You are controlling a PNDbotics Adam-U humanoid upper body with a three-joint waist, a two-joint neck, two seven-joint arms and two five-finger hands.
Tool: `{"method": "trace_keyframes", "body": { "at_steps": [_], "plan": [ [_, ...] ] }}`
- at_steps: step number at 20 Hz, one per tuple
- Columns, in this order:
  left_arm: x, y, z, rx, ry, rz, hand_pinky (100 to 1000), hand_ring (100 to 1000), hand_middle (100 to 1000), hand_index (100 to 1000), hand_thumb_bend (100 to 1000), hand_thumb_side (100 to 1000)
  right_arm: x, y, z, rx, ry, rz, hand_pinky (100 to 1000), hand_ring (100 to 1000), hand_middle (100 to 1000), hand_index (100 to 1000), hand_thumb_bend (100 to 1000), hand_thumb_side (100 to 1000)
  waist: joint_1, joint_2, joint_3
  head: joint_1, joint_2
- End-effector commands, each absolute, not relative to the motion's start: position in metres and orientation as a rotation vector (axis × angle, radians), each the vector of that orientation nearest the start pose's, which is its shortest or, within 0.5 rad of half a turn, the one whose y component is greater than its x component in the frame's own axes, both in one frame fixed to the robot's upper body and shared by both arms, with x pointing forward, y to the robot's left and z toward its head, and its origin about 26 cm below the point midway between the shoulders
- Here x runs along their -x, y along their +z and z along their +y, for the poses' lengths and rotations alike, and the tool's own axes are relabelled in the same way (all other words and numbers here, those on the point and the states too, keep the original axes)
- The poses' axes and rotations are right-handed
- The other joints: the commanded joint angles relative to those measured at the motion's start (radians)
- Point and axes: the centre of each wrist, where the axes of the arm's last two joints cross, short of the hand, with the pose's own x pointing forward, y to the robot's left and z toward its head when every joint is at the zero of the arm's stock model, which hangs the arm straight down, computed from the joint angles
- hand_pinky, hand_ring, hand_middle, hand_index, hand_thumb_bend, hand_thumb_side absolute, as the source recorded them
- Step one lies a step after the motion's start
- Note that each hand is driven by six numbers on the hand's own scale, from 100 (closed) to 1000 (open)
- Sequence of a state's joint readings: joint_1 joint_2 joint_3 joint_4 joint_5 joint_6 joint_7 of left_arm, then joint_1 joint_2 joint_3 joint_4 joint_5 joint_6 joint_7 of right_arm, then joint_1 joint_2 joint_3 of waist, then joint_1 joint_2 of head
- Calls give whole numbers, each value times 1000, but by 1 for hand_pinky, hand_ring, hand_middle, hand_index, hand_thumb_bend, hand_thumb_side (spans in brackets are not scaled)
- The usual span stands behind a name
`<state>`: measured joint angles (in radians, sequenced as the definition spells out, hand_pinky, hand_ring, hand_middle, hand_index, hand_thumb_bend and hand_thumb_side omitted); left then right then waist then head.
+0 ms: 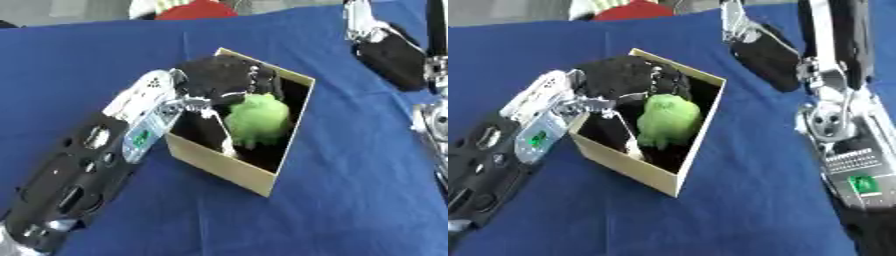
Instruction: Pick up objects on the table and place them in the box.
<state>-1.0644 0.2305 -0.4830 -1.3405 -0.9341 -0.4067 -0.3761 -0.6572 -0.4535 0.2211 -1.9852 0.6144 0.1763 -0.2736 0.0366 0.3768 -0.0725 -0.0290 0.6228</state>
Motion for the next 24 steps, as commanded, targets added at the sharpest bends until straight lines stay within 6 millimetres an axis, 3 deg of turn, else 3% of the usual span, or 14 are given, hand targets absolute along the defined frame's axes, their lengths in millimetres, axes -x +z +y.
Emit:
{"method": "trace_keyframes", "body": {
  "at_steps": [1,5,7,8,14,19,24],
  "plan": [
    [-402,284,71,849,2128,2172,666,837,775,830,802,483,-307,292,-194,-1265,-676,3181,890,756,755,890,100,553,-5,-29,3,1,-1],
    [-390,304,80,885,1943,2304,636,812,753,814,697,504,-307,293,-194,-1268,-678,3175,890,757,756,890,100,551,-8,-31,8,6,4],
    [-384,313,89,909,1844,2382,621,794,724,796,499,501,-307,294,-195,-1276,-678,3172,890,758,756,889,100,550,-11,-32,14,6,5],
    [-381,317,96,924,1789,2433,618,790,717,794,546,481,-307,294,-195,-1280,-675,3170,890,758,756,889,100,550,-12,-32,17,4,3],
    [-363,337,151,1041,1434,2711,599,769,689,794,498,444,-307,294,-197,-1297,-670,3165,890,758,756,889,100,550,-17,-32,33,-11,0],
    [-345,344,190,1176,1200,2808,574,743,652,780,477,430,-307,295,-197,-1303,-668,3159,890,760,756,888,100,548,-21,-33,39,-24,-7],
    [-341,339,215,1341,1087,2840,570,738,653,781,443,452,-307,297,-198,-1311,-669,3150,890,761,756,886,100,546,-22,-33,40,-26,-6]
  ]
}}
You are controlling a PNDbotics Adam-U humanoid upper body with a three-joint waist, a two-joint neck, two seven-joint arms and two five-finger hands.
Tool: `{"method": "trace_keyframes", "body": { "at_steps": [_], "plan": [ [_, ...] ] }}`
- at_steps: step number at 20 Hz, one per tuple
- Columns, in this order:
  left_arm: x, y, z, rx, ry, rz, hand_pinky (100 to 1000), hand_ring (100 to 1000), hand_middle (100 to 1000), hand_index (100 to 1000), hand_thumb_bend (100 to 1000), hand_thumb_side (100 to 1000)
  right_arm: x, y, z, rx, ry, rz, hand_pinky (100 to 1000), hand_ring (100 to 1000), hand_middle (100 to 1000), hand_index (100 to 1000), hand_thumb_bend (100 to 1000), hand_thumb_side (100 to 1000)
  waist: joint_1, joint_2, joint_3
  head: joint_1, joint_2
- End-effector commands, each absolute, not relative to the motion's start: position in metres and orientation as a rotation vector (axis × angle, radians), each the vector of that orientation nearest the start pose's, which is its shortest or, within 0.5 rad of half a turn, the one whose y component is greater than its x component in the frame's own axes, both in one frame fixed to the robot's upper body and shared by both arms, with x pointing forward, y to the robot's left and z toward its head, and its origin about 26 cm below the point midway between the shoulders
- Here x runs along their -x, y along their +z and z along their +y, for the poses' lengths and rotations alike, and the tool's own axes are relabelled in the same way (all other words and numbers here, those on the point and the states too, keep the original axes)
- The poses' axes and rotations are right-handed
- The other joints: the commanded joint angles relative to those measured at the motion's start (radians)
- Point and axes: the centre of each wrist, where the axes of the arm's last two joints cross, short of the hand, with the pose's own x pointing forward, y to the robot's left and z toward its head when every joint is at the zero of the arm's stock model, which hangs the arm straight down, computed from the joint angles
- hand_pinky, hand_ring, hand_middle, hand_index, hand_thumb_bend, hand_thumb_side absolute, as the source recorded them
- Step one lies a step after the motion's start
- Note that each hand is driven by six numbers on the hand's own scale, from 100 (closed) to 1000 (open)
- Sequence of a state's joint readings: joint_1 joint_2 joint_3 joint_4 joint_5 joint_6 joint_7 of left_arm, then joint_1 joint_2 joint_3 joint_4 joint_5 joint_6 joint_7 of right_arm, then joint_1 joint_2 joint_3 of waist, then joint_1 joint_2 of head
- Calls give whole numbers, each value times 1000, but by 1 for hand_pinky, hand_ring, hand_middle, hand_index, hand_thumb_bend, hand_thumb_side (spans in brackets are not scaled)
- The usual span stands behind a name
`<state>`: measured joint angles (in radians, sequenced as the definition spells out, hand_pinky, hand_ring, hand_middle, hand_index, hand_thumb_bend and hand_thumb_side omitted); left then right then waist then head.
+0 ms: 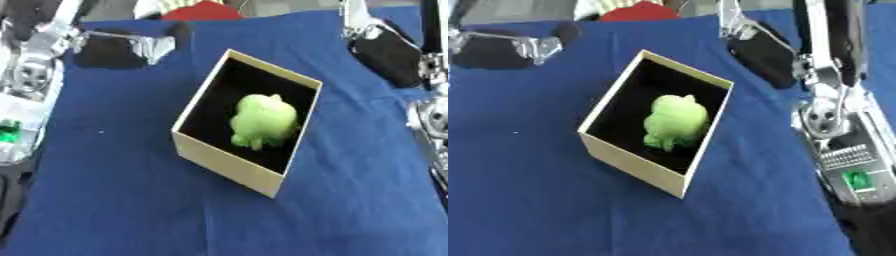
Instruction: Pick up objects on the table and place them in the box.
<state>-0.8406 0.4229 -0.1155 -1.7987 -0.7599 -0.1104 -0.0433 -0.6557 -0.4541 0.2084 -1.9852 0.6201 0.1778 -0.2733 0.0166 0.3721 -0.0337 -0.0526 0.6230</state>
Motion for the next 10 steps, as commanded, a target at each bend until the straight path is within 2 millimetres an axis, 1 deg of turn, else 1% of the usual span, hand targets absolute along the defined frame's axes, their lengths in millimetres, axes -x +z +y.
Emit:
{"method": "trace_keyframes", "body": {
  "at_steps": [1,3,6,10],
  "plan": [
    [-341,336,221,1374,1072,2846,569,738,652,782,444,455,-307,297,-198,-1314,-670,3148,890,761,756,886,100,546,-2,-27,1,-3,-6],
    [-341,331,233,1429,1037,2861,567,736,651,783,444,467,-307,297,-199,-1320,-669,3146,890,761,756,886,100,546,-2,-26,2,-4,-5],
    [-341,322,248,1492,984,2893,565,733,651,785,418,498,-307,297,-200,-1327,-666,3145,890,760,756,887,100,546,-4,-23,4,-4,-4],
    [-337,311,265,1555,891,2946,566,732,651,791,395,511,-307,297,-201,-1332,-660,3144,890,760,756,886,100,545,-7,-19,5,-5,-2]
  ]
}}
